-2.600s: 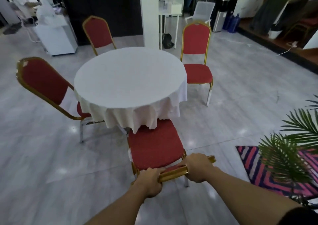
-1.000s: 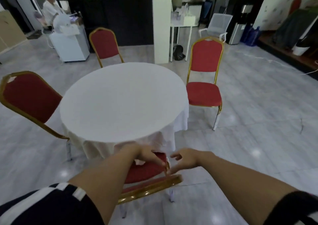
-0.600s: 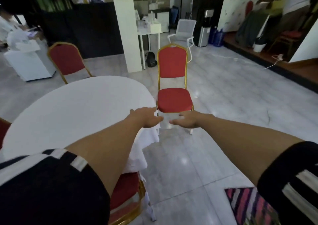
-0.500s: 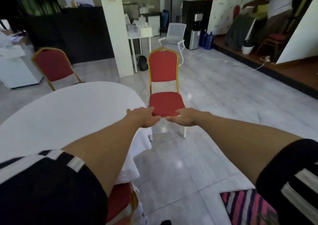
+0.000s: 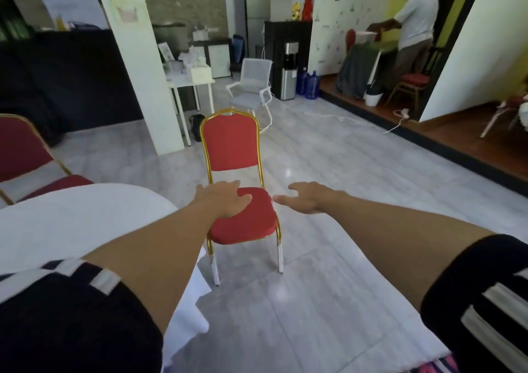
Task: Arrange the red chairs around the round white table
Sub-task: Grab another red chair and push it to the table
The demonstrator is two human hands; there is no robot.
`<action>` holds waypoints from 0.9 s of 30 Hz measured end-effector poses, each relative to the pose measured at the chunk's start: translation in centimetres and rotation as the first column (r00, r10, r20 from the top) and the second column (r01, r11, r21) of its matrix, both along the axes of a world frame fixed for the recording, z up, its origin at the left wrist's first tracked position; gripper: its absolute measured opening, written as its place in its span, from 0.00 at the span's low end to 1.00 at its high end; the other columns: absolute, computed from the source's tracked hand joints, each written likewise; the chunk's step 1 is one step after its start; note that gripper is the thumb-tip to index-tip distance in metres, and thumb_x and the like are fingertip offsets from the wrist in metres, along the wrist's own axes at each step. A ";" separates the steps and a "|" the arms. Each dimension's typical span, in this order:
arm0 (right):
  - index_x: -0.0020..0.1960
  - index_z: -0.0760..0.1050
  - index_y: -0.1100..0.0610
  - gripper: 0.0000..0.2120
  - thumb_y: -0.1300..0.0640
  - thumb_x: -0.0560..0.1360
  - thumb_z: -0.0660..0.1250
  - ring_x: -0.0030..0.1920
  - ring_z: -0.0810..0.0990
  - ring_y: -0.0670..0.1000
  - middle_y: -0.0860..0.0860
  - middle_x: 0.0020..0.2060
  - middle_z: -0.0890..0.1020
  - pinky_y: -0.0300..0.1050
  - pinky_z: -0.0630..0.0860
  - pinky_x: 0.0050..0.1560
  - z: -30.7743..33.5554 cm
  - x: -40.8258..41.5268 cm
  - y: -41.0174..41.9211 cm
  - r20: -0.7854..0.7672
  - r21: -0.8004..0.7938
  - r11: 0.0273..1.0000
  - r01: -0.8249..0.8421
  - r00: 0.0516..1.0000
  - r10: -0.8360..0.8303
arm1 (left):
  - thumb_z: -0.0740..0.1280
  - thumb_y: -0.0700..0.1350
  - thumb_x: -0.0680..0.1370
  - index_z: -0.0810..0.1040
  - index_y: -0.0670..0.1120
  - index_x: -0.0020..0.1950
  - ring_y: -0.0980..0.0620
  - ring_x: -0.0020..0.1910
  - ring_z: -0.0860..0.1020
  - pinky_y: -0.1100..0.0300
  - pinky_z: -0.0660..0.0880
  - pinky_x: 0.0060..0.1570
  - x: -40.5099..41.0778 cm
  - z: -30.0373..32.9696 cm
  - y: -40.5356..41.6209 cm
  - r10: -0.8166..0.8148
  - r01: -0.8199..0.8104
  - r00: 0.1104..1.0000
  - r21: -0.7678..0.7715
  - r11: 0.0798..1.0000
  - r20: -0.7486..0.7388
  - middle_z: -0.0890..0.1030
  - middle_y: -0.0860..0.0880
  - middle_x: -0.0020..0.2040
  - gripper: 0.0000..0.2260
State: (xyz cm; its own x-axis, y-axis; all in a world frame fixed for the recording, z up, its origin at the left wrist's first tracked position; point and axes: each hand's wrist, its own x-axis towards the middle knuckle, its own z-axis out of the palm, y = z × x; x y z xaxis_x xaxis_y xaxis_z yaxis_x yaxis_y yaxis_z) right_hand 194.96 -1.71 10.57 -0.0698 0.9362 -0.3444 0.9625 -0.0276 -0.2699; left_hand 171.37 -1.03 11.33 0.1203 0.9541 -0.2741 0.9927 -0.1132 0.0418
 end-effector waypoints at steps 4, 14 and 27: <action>0.85 0.59 0.49 0.54 0.16 0.70 0.54 0.82 0.64 0.60 0.54 0.84 0.63 0.64 0.63 0.79 0.3 2.8 6.5 -0.025 0.001 1.000 0.013 1.000 -0.013 | 0.50 0.69 0.82 0.55 0.55 0.85 0.39 0.81 0.61 0.36 0.52 0.78 3.2 1.0 6.5 -0.021 0.021 1.000 0.020 1.000 -0.004 0.61 0.44 0.84 0.34; 0.85 0.58 0.47 0.50 0.18 0.73 0.57 0.82 0.64 0.59 0.51 0.84 0.64 0.62 0.60 0.80 2.4 16.1 25.3 -0.013 0.054 0.999 0.006 1.000 -0.005 | 0.54 0.64 0.82 0.55 0.52 0.84 0.39 0.80 0.63 0.38 0.54 0.79 14.7 1.0 23.2 0.123 -0.121 0.987 -0.021 0.992 0.104 0.64 0.44 0.82 0.33; 0.86 0.56 0.44 0.49 0.20 0.73 0.61 0.82 0.65 0.58 0.49 0.84 0.64 0.61 0.63 0.79 1.6 23.5 48.6 0.005 0.029 0.983 -0.183 0.983 0.183 | 0.55 0.66 0.83 0.55 0.51 0.85 0.38 0.79 0.64 0.37 0.52 0.79 22.7 1.4 44.1 0.262 -0.263 0.961 -0.001 0.965 0.091 0.64 0.43 0.82 0.34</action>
State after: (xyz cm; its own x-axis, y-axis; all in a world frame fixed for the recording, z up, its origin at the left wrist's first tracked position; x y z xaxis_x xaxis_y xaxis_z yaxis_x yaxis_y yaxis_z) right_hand 218.45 46.89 12.17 -0.2401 0.9173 -0.3178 0.9512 0.1569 -0.2658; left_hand 194.05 43.02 12.69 -0.1112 0.9584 -0.2630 0.9798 0.1500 0.1322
